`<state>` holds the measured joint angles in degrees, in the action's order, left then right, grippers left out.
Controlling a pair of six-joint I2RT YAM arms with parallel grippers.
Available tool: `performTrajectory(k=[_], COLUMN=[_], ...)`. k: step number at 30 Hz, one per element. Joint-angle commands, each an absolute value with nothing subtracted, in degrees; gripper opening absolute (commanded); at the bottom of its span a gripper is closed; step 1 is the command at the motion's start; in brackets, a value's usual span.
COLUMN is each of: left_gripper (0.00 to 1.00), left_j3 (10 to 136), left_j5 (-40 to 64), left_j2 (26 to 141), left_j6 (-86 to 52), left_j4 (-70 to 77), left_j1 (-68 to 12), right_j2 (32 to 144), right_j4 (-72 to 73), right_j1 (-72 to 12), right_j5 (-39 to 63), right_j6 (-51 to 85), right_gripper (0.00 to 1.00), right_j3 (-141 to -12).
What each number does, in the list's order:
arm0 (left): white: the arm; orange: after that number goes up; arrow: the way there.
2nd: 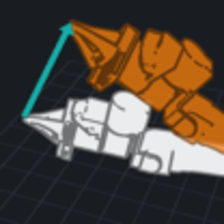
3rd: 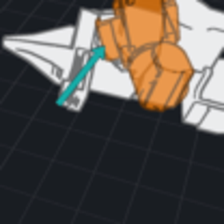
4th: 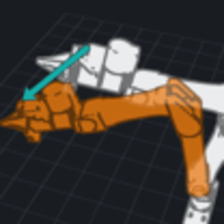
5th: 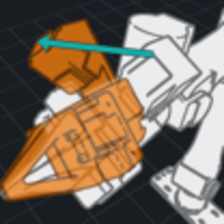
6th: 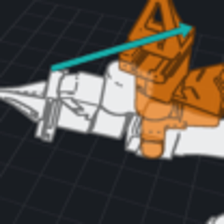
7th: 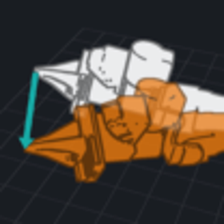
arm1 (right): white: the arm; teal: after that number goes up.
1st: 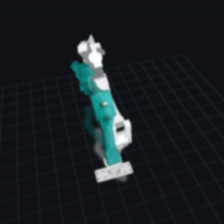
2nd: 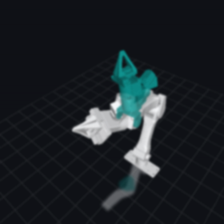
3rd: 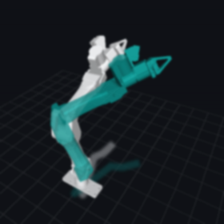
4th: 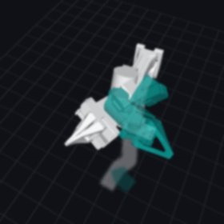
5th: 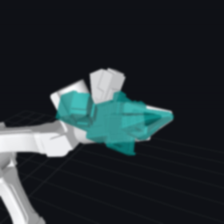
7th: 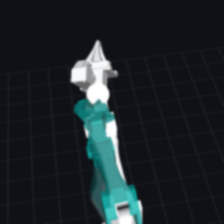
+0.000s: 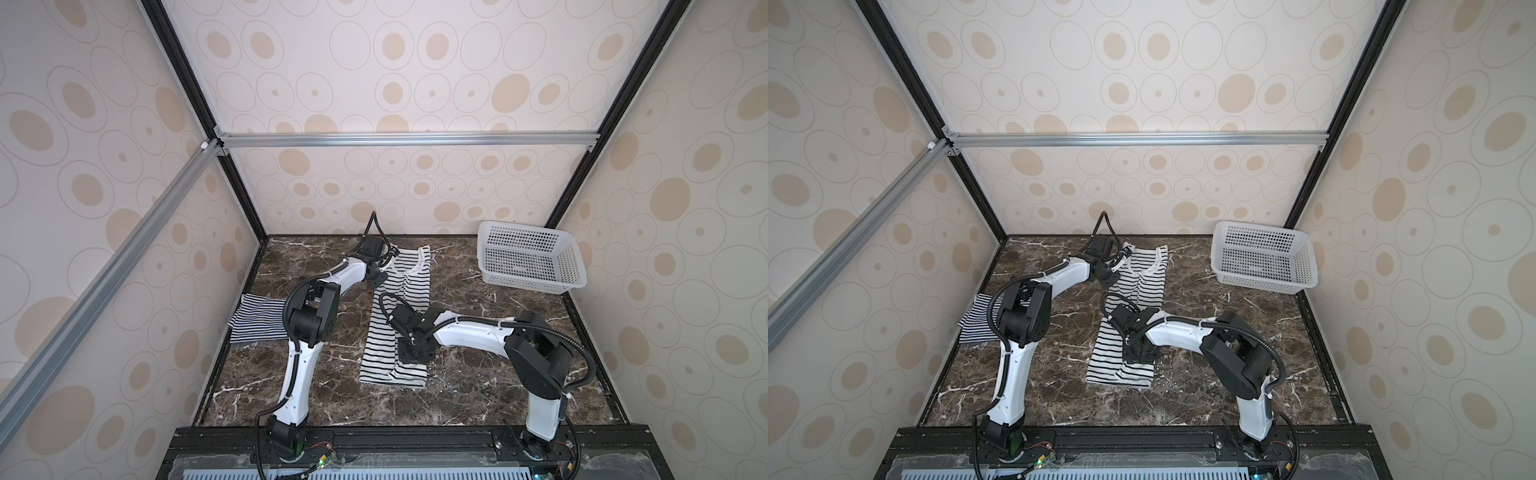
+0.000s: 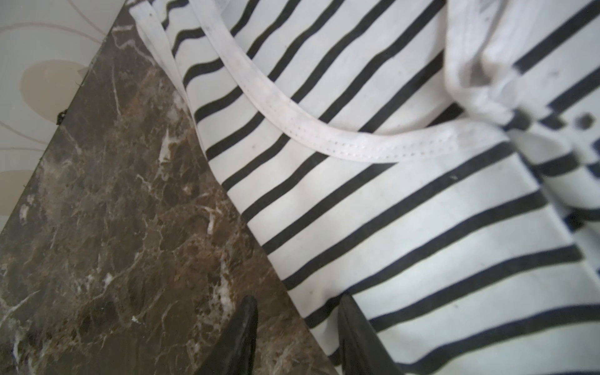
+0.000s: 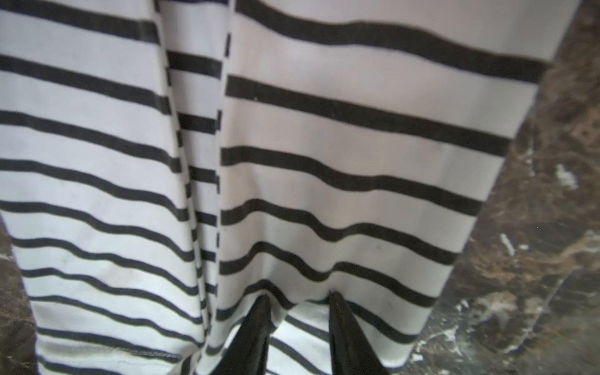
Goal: Fold and stack tank tops
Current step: Rotate the tank top at the center of the table.
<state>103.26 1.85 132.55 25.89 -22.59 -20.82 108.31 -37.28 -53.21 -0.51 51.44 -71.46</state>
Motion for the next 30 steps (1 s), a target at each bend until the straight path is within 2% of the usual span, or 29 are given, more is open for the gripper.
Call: performTrajectory(k=[1,7,12,18,24,30], left_gripper=[0.42,0.44,0.52,0.56,0.56,0.56], left_j3=[101.1,88.9,74.2,56.3,45.3,40.7], left_j5=[2.7,5.3,7.3,10.1,10.6,11.2], left_j2=[128.2,115.1,102.2,88.8,81.1,77.0], left_j6=[25.2,23.7,24.0,27.0,28.5,27.4], left_j4=[-25.7,-23.2,-20.8,-19.3,-18.4,-18.1], left_j1=[-20.3,-20.2,-20.2,-20.3,-20.3,-20.3], right_j2=[104.2,97.7,94.3,89.2,87.6,89.0], right_j4=[-41.7,-42.7,-40.8,-29.5,-22.8,-20.7], right_j1=[-52.4,-51.7,-51.7,-51.8,-53.1,-55.2], right_j5=[-3.8,-4.3,-2.6,3.2,5.4,5.5], right_j6=[52.1,51.7,54.1,58.7,64.1,68.5], right_gripper=[0.35,0.39,0.44,0.47,0.47,0.46], right_j3=[-72.0,-70.4,-65.1,-54.3,-47.1,-44.7])
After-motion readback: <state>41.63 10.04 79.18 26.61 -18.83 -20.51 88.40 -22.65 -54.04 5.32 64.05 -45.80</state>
